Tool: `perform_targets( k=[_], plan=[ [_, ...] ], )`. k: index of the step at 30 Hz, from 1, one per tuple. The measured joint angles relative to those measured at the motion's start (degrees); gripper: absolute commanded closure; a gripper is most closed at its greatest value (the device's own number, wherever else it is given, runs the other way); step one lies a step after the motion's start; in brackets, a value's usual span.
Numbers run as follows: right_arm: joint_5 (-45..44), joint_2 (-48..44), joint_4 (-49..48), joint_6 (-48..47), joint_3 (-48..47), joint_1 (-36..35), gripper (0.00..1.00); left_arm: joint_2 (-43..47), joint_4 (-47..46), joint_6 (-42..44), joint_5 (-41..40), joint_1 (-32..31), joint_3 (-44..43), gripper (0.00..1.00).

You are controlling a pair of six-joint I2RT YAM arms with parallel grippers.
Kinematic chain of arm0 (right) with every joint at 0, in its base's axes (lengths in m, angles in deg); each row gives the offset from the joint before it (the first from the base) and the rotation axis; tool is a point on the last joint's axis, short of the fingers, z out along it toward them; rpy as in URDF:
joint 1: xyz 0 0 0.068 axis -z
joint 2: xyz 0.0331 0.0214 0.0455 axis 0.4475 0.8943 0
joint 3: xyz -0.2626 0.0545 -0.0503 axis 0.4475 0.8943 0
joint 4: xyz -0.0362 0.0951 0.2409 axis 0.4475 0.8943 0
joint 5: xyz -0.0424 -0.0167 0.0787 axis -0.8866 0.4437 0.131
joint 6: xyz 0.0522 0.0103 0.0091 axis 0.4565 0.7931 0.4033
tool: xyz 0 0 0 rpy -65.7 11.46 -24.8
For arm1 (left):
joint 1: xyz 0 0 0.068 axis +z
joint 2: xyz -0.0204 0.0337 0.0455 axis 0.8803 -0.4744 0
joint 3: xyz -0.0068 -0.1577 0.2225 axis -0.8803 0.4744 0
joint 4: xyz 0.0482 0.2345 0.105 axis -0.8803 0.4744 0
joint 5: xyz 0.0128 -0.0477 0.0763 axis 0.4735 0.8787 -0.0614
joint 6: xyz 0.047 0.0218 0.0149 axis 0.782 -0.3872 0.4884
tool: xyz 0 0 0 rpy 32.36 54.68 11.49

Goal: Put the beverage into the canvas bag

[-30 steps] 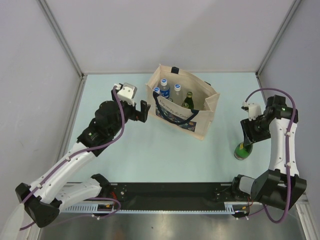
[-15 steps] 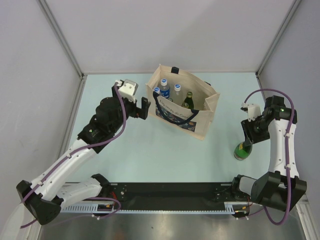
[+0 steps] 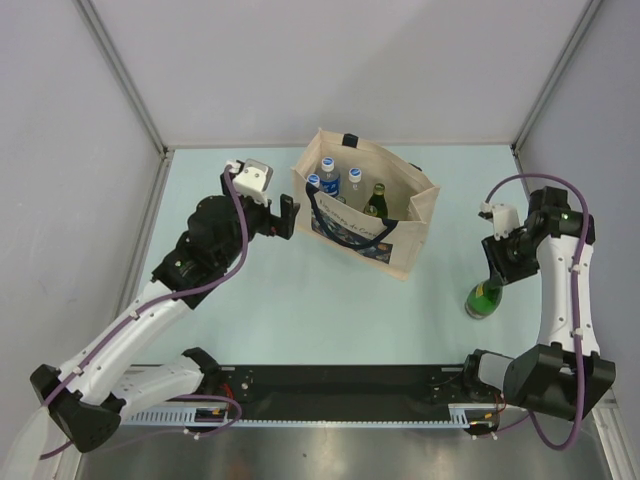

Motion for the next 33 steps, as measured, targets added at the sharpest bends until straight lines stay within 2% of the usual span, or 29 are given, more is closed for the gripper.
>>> perform_targets(
  k=[8,25,33],
  plan=[
    [1.5,2.8,2.2,-2.2,-13.2,-2.8,1.00,0.1,0.1,0.0,0.0,0.0,0.0,0.00],
    [1.5,18.0,4.5,-1.4,-50.8,-14.2,1.00,-2.5,2.1,1.1,-0.2,0.4,-2.5,0.00],
    [1.0,22.7,5.4,-0.9,-63.8,-17.5,1.00,-2.8,2.5,1.1,-0.4,0.5,-3.4,0.00]
  ],
)
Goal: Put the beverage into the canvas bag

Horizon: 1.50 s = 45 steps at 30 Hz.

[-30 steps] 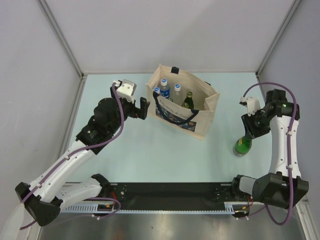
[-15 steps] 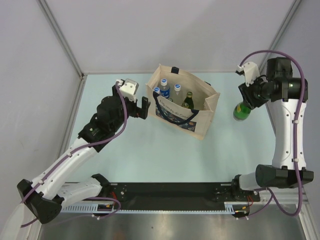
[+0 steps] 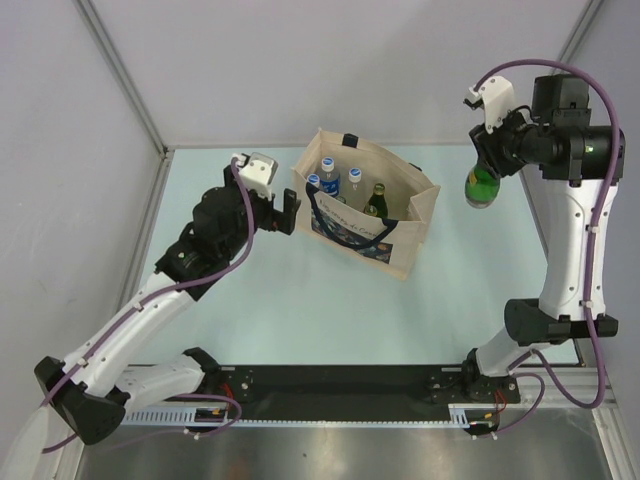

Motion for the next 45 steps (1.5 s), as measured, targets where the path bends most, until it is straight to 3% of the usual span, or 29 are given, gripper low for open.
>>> perform_targets(
  k=[10,29,45],
  plan=[
    [1.9,4.5,0.4,2.6,-9.9,-4.3,1.00,-1.3,0.2,-0.1,0.0,0.0,-0.1,0.00],
    [8.3,7.0,-5.7,7.4,-13.2,-15.3,1.00,-1.3,1.2,-0.1,-1.4,0.0,-0.5,0.00],
    [13.7,15.7,-9.0,8.4,-12.9,-15.1,1.00,-2.1,1.2,-0.1,-2.7,0.7,-0.5,0.00]
  ],
)
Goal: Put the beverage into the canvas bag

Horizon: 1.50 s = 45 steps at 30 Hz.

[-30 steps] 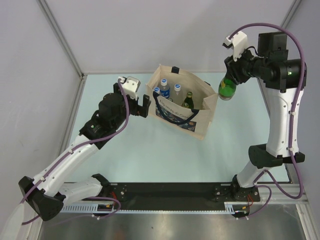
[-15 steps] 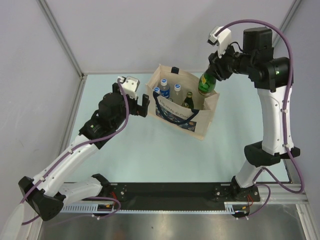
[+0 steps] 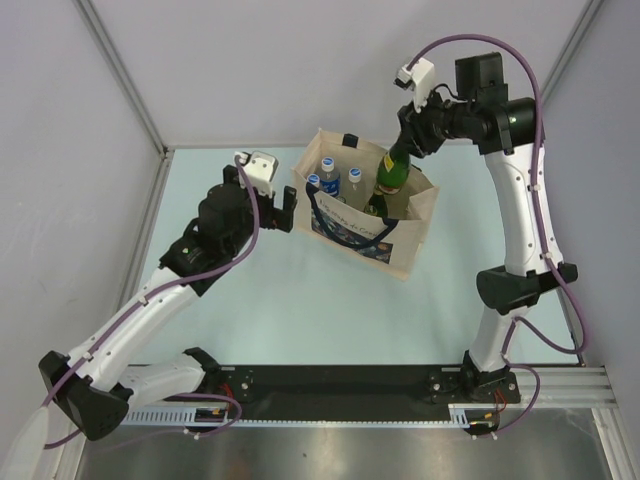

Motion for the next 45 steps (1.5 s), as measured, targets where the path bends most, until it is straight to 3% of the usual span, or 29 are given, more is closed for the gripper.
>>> perform_targets(
  k=[16,28,39,42,45],
  plan=[
    [1.1,-4.2,0.7,-5.3,18.5,5.8,1.00,0.2,0.0,-1.0,0.0,1.4,0.0,0.00],
    [1.9,-7.8,-3.6,-11.1,35.6,4.5,1.00,1.3,0.0,-3.0,0.3,2.2,1.0,0.00],
    [1.4,-7.1,-8.0,-12.5,41.9,0.6,1.00,3.6,-0.1,-6.5,0.3,2.8,2.8,0.00],
    [1.2,-6.1,-8.9,-12.5,43.3,0.5,0.95,4.2,0.0,-7.9,0.3,3.2,3.5,0.00],
    [0.8,-5.9,-10.0,-12.5,44.5,0.5,0.84,5.1,0.0,-9.2,0.3,3.7,4.1,0.00]
  ],
)
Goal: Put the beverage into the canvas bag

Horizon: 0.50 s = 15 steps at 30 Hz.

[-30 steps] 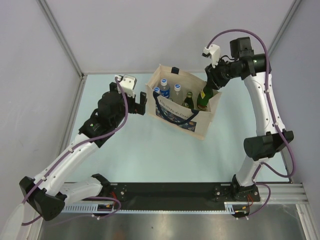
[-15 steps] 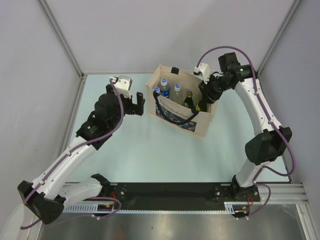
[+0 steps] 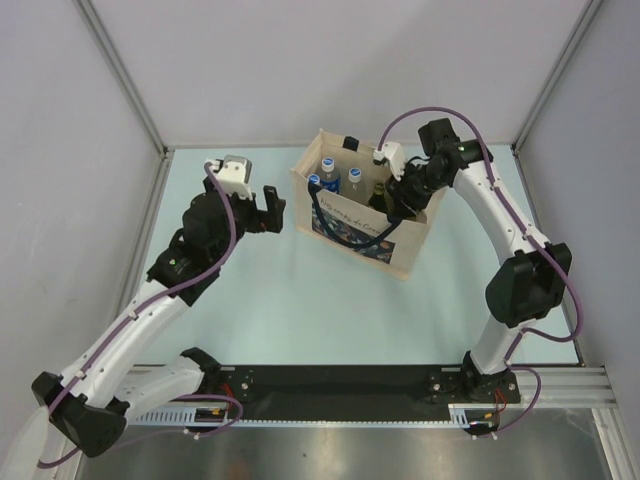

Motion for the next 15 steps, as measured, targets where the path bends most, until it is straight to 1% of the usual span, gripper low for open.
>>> perform_targets(
  k=[1,3,4,6,8,9,10,15],
  plan=[
    [0.0,-0.1,-0.4,-0.1,0.3,0.0,0.77,0.3,0.0,-0.5,0.0,0.2,0.2,0.00],
    [-0.2,-0.1,-1.5,-0.2,1.4,-0.3,0.72,0.9,0.0,-1.0,0.2,0.6,0.2,0.00],
    [-0.4,-0.1,-2.0,-0.4,1.9,-0.3,0.67,1.0,0.0,-1.4,0.4,0.8,0.2,0.00],
    [-0.8,-0.1,-2.7,-0.5,2.7,-0.5,0.62,1.4,0.0,-1.9,0.9,1.3,0.2,0.00],
    [-1.0,-0.1,-3.2,-0.5,3.1,-0.7,0.53,1.5,0.0,-2.3,1.2,1.7,0.2,0.00],
    [-1.1,-0.1,-3.3,-0.5,3.1,-0.8,0.50,1.5,0.0,-2.4,1.4,1.9,0.2,0.00],
    [-1.0,-0.2,-3.6,-0.5,3.1,-0.8,0.48,1.5,0.0,-2.5,1.6,2.2,0.2,0.00],
    [-0.6,-1.4,-4.8,0.1,2.9,-0.8,0.43,1.5,0.0,-3.0,2.7,2.8,0.2,0.00]
  ],
)
